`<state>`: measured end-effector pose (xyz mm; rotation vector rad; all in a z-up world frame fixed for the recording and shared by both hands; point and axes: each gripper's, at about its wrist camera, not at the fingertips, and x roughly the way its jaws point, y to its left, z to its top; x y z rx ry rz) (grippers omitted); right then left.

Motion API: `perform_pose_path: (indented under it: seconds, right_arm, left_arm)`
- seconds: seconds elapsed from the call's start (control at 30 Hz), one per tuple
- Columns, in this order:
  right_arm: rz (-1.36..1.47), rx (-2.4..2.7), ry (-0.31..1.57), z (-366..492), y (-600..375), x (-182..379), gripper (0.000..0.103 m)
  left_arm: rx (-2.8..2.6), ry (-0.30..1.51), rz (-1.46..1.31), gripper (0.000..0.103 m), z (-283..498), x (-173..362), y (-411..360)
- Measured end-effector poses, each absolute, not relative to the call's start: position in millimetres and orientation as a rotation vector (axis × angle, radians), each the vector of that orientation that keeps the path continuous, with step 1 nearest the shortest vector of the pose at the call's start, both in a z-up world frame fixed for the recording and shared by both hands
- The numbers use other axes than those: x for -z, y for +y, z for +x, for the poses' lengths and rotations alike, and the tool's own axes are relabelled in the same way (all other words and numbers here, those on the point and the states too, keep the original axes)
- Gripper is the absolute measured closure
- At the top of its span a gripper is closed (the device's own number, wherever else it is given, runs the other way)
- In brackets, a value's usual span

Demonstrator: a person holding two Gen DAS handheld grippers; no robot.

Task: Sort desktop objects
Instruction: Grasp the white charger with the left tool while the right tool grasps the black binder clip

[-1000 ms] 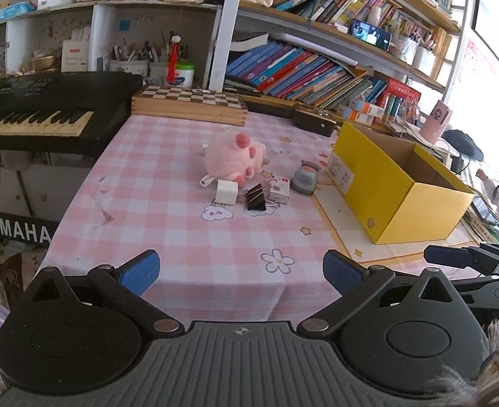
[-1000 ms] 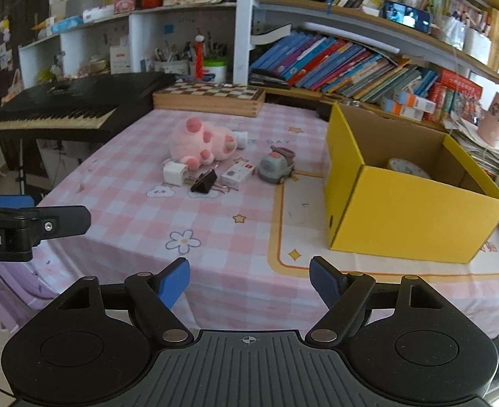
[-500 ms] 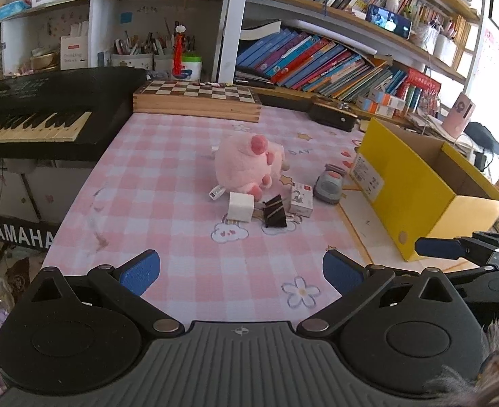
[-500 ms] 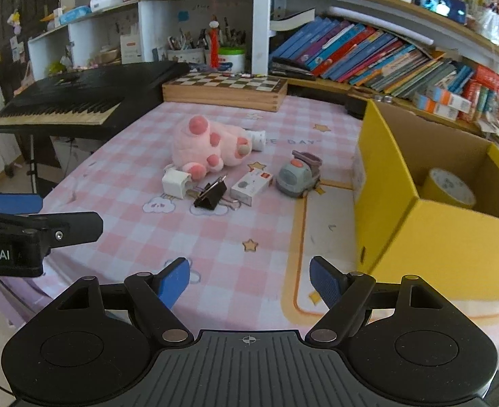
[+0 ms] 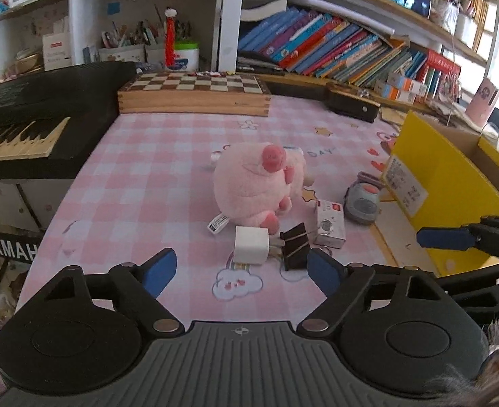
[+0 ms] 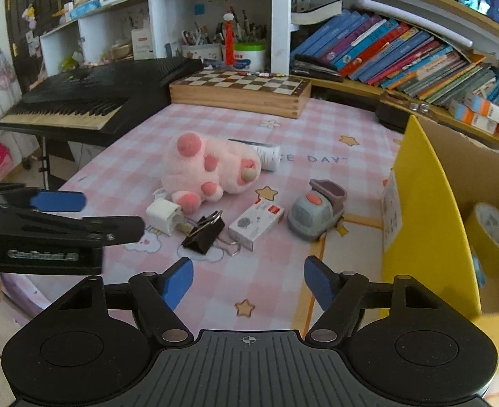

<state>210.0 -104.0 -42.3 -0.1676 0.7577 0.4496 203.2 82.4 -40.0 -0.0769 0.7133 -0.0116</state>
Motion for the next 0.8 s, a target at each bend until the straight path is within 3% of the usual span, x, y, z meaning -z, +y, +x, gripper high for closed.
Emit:
perform_pose_path:
  seconds: [0.17,0.4,0.5,0.8]
  right_arm:
    - [-0.159,-0.471,0.776,226,-107,45,0.038]
    - [-0.136,-0.515,0.8,240,-108,47,0.04]
    - [-0.13,-0.548,0.81,245,-104,48,0.043]
    - [-0.108,-0.621,0.829,256,-88,52,0.051]
  left_arm:
    - [0.019,0.746,-0.071,0.038,225,51,79]
    - [0.041,0.781,-0.029,0.048,247,66,71]
    - [0.064,0.789,-0.023,0.062,252,70,68]
    - [0.004,0.777,-0.058,0.062,238,59,90]
